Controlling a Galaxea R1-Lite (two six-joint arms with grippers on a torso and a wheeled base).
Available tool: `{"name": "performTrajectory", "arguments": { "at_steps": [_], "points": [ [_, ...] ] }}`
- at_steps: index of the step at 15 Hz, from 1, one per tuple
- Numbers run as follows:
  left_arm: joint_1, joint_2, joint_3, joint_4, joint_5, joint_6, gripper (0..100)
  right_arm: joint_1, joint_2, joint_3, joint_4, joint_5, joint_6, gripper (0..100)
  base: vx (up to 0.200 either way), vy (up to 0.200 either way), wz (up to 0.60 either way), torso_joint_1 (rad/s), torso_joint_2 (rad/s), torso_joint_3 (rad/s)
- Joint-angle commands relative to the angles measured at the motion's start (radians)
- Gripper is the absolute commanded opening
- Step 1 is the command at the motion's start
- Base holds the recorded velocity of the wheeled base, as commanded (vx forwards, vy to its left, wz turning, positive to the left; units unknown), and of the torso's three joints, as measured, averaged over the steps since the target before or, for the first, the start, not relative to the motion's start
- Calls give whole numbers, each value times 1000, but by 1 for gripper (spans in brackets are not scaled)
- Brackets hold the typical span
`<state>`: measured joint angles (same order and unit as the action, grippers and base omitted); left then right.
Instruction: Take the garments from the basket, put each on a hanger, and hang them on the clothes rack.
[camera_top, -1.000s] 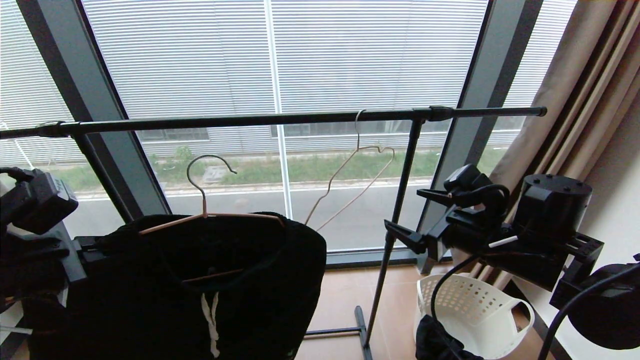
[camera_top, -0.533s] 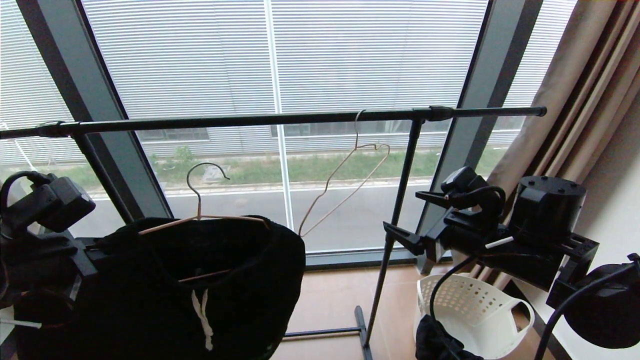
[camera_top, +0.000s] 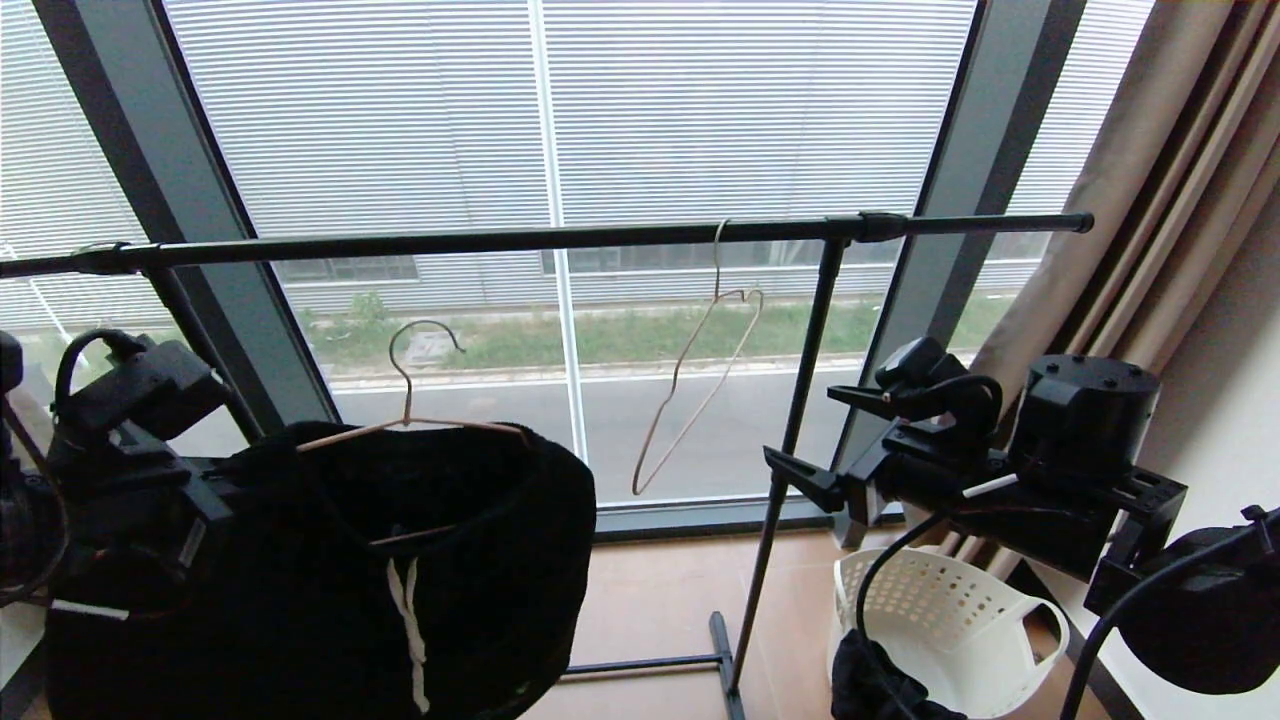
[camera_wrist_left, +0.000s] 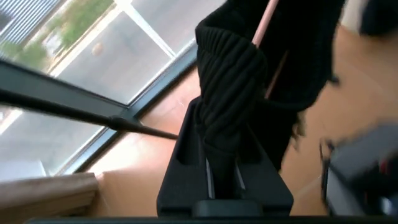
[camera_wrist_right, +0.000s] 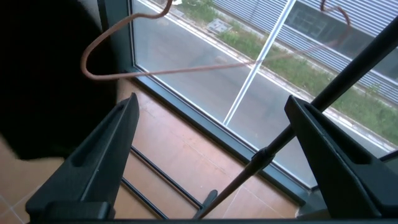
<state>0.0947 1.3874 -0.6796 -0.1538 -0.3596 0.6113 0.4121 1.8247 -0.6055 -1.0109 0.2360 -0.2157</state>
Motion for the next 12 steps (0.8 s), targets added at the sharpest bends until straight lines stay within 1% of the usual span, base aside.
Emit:
{"name": "performTrajectory", "arguments": {
  "at_steps": [1,2,3,4,5,6,7,8,10,11,12],
  "points": [
    [-112,101,-48,-119,114,-176,0,1,5,0,0,0,-1,100,0,0,0,0,0,0],
    [-156,140,-74,-182,183,-258,0,1,5,0,0,0,-1,100,0,0,0,0,0,0],
    [-178,170,-92,-207,212,-288,0,1,5,0,0,0,-1,100,0,0,0,0,0,0],
    [-205,197,-123,-216,220,-315,0,1,5,0,0,0,-1,100,0,0,0,0,0,0],
    [-205,197,-123,-216,220,-315,0,1,5,0,0,0,-1,100,0,0,0,0,0,0],
    [-247,231,-169,-216,226,-366,0,1,7,0,0,0,-1,100,0,0,0,0,0,0],
    [-247,231,-169,-216,226,-366,0,1,7,0,0,0,-1,100,0,0,0,0,0,0],
    [-266,260,-210,-216,228,-400,0,1,24,-2,-5,0,-1,100,0,0,0,0,0,0],
    [-268,280,-233,-219,225,-412,0,1,25,-2,-5,0,-1,100,0,0,0,0,0,0],
    [-280,297,-245,-245,222,-466,0,1,25,0,-3,0,-1,100,0,0,0,0,0,0],
    [-282,298,-245,-247,222,-467,0,1,25,0,-3,0,-1,100,0,0,0,0,0,0]
  ]
}}
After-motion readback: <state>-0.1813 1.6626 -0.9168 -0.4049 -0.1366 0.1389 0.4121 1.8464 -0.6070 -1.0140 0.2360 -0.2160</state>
